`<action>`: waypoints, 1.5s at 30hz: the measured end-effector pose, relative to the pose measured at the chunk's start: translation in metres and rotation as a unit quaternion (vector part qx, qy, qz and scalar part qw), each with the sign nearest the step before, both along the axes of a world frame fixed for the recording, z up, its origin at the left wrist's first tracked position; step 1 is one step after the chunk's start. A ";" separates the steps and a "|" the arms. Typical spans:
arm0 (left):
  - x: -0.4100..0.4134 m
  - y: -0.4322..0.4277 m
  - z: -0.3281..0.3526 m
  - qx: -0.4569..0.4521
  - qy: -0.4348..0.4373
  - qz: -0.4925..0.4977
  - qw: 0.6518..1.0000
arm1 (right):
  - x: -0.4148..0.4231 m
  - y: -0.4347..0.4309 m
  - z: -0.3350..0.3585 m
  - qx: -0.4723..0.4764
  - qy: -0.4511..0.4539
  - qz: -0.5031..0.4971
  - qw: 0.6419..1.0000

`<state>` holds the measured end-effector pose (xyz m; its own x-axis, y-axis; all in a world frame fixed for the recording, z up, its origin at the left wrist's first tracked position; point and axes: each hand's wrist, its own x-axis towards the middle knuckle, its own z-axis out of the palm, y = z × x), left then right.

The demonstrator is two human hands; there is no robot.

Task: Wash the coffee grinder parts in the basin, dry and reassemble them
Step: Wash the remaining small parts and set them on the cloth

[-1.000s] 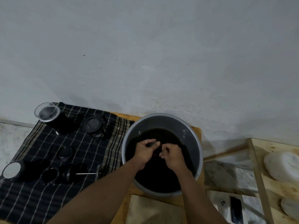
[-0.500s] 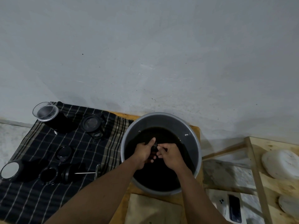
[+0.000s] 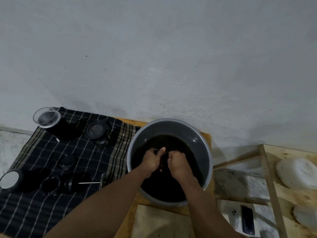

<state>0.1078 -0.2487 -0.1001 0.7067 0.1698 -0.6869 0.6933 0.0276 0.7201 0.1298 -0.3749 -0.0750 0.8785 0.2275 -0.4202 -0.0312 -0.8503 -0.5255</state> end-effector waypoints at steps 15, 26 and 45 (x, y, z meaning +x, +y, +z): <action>-0.004 -0.001 0.006 -0.146 0.086 -0.045 0.984 | 0.003 -0.013 -0.016 0.275 0.102 -0.304 0.906; -0.009 -0.005 -0.015 0.133 -0.006 -0.125 0.983 | -0.001 -0.019 -0.023 0.245 0.216 -0.365 0.872; -0.006 -0.003 -0.010 0.005 -0.022 -0.039 0.999 | -0.001 -0.008 -0.016 0.312 0.285 -0.343 0.839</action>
